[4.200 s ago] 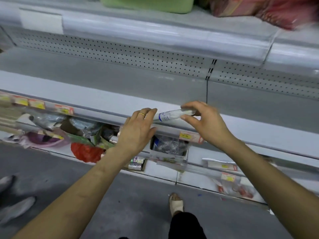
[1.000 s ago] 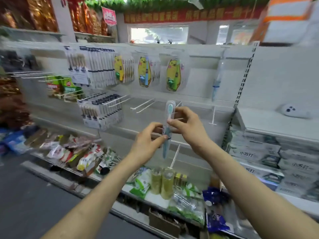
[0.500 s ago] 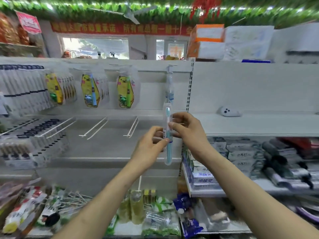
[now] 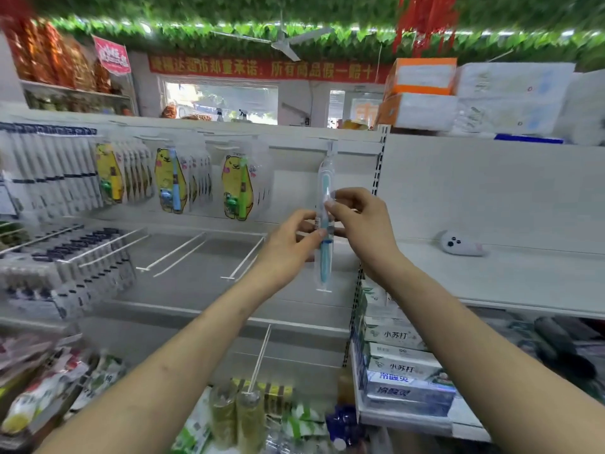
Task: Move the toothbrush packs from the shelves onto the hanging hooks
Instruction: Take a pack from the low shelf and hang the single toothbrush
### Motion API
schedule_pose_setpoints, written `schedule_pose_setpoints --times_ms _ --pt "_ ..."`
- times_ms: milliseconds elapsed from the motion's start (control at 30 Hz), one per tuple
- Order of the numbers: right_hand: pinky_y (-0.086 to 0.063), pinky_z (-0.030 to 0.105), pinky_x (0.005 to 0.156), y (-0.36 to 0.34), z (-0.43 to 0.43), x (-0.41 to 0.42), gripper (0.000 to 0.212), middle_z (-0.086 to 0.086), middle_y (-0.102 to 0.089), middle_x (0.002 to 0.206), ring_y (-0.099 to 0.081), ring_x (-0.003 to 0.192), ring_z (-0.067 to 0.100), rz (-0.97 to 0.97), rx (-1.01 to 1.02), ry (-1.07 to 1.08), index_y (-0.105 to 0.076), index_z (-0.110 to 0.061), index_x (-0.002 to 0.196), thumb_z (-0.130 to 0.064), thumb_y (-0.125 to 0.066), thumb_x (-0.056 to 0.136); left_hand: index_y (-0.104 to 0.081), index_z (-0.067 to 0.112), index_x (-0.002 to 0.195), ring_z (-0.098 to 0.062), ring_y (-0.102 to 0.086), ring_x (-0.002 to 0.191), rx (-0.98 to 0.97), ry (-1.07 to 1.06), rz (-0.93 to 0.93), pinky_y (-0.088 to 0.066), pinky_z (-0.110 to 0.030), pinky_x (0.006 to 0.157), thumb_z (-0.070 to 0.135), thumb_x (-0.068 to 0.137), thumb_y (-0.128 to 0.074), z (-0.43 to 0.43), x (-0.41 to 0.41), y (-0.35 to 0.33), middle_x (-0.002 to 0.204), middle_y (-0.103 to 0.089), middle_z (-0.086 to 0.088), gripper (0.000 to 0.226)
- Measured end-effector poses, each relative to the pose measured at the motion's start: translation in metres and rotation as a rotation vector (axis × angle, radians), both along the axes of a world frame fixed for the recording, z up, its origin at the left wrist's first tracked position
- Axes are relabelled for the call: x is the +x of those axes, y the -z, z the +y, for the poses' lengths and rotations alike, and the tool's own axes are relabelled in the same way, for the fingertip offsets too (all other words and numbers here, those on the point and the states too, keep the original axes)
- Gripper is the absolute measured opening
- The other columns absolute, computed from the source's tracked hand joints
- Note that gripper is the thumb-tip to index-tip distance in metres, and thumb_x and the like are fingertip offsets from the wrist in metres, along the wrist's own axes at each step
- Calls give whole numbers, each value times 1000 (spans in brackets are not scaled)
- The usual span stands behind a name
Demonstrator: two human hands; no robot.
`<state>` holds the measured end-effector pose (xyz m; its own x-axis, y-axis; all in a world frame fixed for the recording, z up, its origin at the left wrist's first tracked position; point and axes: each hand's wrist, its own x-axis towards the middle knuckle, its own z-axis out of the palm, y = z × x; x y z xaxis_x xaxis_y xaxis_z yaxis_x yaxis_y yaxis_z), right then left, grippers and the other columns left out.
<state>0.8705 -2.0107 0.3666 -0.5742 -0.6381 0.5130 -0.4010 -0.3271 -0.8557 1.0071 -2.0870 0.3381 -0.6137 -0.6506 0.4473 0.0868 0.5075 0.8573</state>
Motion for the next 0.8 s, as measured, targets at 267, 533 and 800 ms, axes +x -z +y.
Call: schedule_pose_setpoints --times_ms 267,533,800 --pt "-66 47 83 -12 -26 -19 21 3 -73 105 -75 98 19 9 -21 37 -71 -15 117 -25 -72 98 -57 24 142 -8 -71 102 -20 -9 46 -59 -19 72 29 105 -62 -29 -23 -6 117 -70 2 37" --pt "-65 48 83 -11 -40 -18 21 0 -72 103 -74 96 19 33 -34 90 -72 -18 115 -28 -72 96 -57 23 137 3 -70 92 -50 34 56 -56 -16 67 24 106 -61 -46 -21 -7 112 -69 4 31" --pt "-65 51 81 0 -47 -25 17 5 -72 103 -75 96 25 -39 -53 108 -72 -14 110 -24 -73 96 -59 21 139 -11 -73 98 -67 60 49 -65 -34 73 27 105 -63 -57 -29 2 114 -72 1 35"
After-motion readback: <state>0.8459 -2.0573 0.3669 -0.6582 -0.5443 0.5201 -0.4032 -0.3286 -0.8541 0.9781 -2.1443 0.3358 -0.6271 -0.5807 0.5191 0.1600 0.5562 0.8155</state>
